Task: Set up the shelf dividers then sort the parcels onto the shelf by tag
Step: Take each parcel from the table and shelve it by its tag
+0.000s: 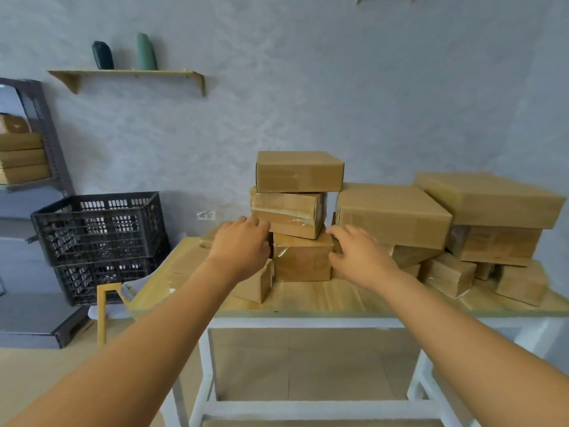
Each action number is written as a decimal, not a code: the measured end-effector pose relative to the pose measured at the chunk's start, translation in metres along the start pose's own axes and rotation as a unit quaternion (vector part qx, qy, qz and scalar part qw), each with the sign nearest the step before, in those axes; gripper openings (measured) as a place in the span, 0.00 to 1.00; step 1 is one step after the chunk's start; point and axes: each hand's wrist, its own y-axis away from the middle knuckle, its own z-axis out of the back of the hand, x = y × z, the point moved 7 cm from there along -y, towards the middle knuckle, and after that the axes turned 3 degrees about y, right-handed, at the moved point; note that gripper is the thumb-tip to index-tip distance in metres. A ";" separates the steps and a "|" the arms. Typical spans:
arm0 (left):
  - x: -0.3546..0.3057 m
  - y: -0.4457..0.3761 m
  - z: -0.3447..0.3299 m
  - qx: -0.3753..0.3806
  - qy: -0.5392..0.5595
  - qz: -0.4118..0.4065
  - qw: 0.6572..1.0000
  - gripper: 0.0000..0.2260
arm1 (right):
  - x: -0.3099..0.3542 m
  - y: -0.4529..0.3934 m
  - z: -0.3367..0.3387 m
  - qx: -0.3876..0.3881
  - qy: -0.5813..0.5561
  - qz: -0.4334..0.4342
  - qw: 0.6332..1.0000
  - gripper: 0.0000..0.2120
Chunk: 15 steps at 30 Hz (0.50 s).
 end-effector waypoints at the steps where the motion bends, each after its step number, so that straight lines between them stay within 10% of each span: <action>1: 0.001 -0.019 -0.004 -0.009 0.004 0.003 1.000 0.15 | -0.010 -0.017 0.002 -0.015 -0.012 -0.003 1.000 0.22; 15: 0.097 -0.207 -0.032 -0.098 0.271 0.225 0.931 0.24 | -0.116 -0.227 0.023 -0.136 -0.226 -0.152 0.953 0.25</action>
